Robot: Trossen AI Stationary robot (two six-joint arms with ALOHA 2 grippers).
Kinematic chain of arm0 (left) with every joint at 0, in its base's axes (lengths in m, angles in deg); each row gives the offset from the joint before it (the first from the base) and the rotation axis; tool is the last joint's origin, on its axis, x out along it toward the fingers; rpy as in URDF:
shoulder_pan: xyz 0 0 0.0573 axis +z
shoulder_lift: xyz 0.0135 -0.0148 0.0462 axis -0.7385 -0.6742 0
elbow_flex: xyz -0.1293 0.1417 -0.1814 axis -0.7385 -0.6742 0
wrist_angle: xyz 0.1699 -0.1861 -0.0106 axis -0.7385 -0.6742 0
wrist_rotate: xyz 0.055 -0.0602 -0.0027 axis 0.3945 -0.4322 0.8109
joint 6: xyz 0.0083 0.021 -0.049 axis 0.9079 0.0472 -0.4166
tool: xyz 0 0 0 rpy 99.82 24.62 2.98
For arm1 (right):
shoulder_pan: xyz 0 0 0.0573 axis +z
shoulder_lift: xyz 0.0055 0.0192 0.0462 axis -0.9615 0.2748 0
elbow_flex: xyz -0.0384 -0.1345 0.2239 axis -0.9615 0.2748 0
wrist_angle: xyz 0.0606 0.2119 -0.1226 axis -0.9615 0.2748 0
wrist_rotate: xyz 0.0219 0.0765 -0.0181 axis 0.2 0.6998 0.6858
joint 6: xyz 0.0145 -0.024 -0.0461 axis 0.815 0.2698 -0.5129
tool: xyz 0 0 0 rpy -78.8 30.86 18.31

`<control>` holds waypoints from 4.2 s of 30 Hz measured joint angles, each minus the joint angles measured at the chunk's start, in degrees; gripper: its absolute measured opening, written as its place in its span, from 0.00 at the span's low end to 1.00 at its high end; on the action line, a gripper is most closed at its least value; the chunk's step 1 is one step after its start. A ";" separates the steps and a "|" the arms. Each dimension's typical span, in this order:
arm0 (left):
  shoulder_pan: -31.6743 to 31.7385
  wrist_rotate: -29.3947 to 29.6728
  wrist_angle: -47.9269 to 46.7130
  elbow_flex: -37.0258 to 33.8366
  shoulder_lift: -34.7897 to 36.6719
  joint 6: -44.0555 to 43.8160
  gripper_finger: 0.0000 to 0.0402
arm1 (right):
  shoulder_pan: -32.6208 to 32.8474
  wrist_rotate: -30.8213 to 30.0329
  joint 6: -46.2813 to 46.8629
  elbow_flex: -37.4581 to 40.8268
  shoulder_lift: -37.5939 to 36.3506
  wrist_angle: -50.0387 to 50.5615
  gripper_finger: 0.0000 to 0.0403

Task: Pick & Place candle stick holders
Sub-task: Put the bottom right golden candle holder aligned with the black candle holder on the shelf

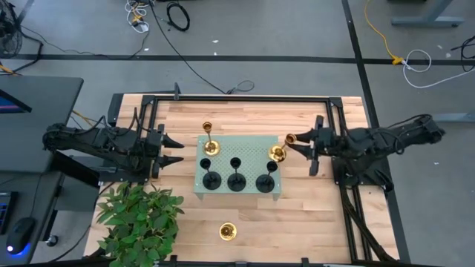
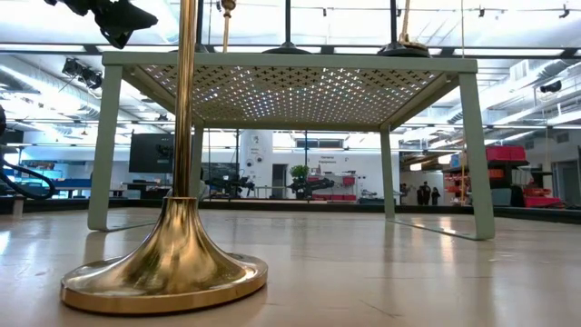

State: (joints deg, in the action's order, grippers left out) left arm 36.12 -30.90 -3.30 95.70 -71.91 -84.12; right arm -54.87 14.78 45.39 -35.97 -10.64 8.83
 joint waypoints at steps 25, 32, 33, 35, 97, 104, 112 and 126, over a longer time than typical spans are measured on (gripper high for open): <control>0.00 0.00 0.02 0.00 -0.04 0.39 0.54 | -23.48 30.42 -1.13 -5.26 18.70 -13.13 0.22; -0.02 0.00 0.00 0.00 -0.91 0.39 0.54 | -24.19 33.05 -2.60 -10.21 26.23 -12.34 0.22; 0.00 0.00 0.00 0.00 -1.14 0.37 0.54 | -24.40 33.07 -2.75 -10.62 27.29 -11.98 0.22; -0.01 0.00 0.02 0.00 -1.35 0.36 0.54 | -24.90 33.07 -2.97 -11.55 29.16 -11.91 0.22; 0.00 0.00 0.04 -0.02 -2.62 0.39 0.54 | -27.44 37.94 -2.53 -13.41 32.61 -12.48 0.38; 0.00 0.00 0.04 -0.02 -2.62 0.39 0.54 | -27.44 37.93 -2.55 -13.40 32.61 -13.09 0.47; -0.02 0.00 0.02 0.00 -2.62 0.33 0.54 | -27.46 35.37 -3.38 -13.40 32.14 -12.85 0.51; -0.01 0.00 -0.08 0.04 -2.62 0.35 0.54 | -27.24 35.41 -4.06 -13.35 29.24 -10.55 0.52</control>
State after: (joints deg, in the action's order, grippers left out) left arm 36.11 -30.90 -3.39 95.74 -74.54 -83.77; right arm -82.10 50.19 41.33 -49.32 18.61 -1.72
